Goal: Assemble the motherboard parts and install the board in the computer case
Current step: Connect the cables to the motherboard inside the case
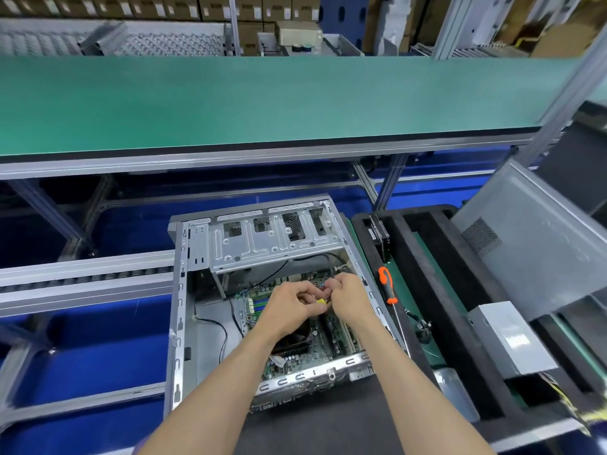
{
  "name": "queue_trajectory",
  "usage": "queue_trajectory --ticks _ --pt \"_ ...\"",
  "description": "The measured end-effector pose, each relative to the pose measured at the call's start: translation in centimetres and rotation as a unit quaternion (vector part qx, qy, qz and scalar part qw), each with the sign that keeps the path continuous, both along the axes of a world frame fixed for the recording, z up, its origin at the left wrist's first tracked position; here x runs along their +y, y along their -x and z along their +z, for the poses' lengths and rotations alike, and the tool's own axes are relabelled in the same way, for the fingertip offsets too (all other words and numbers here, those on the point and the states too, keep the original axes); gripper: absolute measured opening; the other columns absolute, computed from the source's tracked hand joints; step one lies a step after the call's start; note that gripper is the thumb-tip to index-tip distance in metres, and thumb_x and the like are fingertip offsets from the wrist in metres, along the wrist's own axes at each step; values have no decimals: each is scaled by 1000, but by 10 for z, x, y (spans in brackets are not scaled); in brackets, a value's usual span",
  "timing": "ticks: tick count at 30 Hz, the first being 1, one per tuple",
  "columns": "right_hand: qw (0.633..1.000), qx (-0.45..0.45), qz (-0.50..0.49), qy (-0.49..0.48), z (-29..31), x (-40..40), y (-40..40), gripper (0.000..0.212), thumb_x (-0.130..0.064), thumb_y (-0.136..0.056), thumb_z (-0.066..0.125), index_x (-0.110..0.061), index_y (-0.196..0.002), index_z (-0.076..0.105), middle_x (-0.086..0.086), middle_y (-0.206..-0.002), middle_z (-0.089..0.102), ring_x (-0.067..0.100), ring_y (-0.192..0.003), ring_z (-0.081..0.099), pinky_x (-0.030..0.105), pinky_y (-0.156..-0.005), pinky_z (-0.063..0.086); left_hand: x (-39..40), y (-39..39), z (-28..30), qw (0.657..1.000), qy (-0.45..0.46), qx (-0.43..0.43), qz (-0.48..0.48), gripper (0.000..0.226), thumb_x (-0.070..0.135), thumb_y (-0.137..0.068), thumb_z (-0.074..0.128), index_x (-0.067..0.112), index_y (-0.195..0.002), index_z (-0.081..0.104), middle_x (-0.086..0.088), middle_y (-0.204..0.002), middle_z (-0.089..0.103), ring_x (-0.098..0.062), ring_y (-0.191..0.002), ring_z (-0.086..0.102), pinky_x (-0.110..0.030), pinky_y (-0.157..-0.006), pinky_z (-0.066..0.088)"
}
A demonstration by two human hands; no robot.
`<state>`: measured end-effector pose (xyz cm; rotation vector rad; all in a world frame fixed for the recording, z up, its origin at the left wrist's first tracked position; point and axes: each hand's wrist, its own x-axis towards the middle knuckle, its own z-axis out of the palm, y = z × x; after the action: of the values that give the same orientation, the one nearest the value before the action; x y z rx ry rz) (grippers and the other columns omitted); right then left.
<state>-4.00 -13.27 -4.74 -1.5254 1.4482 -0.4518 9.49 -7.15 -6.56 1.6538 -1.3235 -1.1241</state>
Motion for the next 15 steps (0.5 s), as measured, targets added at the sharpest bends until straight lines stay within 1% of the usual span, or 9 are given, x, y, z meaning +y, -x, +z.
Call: queue_trajectory --ticks 1,3,5,7,8,10,12,13,15 --pt "1000 -2 -2 1 -1 -1 1 24 2 -97 38 10 -81 55 19 -76 52 25 -71 47 32 -61 41 0 0 -1 1000 7 -1 8 14 23 -76 83 29 -85 74 7 -71 71 -4 -65 60 -19 -65 51" --pt "1000 -23 -7 8 -2 -2 1 25 -3 -99 42 12 -88 59 26 -82 61 32 -73 56 43 -69 51 -2 1 -3 999 23 -3 30 16 25 -75 87 29 -83 74 12 -67 68 0 -61 58 -12 -60 45" --pt "997 -77 -10 -16 0 -1 0 21 -3 -99 44 2 -91 63 22 -87 67 29 -78 65 47 -77 59 -5 0 -5 998 29 -19 61 16 24 -74 88 29 -82 74 13 -70 68 -2 -61 60 -14 -57 46" --pt "994 -100 1 -37 0 1 1 27 5 -94 43 -8 -91 67 13 -84 69 24 -75 70 43 -74 62 -9 -2 -8 994 35 -60 79 16 23 -76 86 31 -80 72 11 -76 69 -6 -67 64 -20 -58 52" --pt "997 -72 13 -30 -1 1 1 29 6 -90 43 -10 -91 67 11 -82 70 25 -72 72 43 -72 62 -12 -2 -9 993 34 -77 79 17 23 -77 84 33 -80 71 11 -77 69 -6 -67 65 -21 -59 53" --pt "997 52 56 0 -3 2 3 25 2 -86 43 -5 -94 65 15 -82 70 29 -66 72 44 -67 62 -19 -2 -11 994 12 -81 77 18 22 -80 81 35 -81 69 11 -74 70 -1 -67 64 -19 -63 52" --pt "976 171 136 -1 -5 5 3 22 -2 -86 42 3 -94 63 20 -86 67 34 -67 71 48 -66 61 -30 -4 -12 995 -24 -51 82 15 21 -82 79 32 -81 70 11 -74 71 1 -68 64 -19 -69 50" --pt "962 202 182 -18 -6 8 3 21 -4 -88 42 3 -94 61 22 -91 66 34 -68 71 48 -67 61 -36 -5 -13 995 -40 -22 86 13 19 -82 78 29 -80 71 10 -75 72 -1 -72 66 -21 -73 51" --pt "939 232 251 -50 -8 12 0 19 -6 -92 42 1 -95 59 24 -101 63 34 -67 71 47 -70 61 -47 -9 -11 989 -74 92 90 7 12 -85 76 17 -83 72 2 -81 74 -12 -78 70 -31 -83 57"
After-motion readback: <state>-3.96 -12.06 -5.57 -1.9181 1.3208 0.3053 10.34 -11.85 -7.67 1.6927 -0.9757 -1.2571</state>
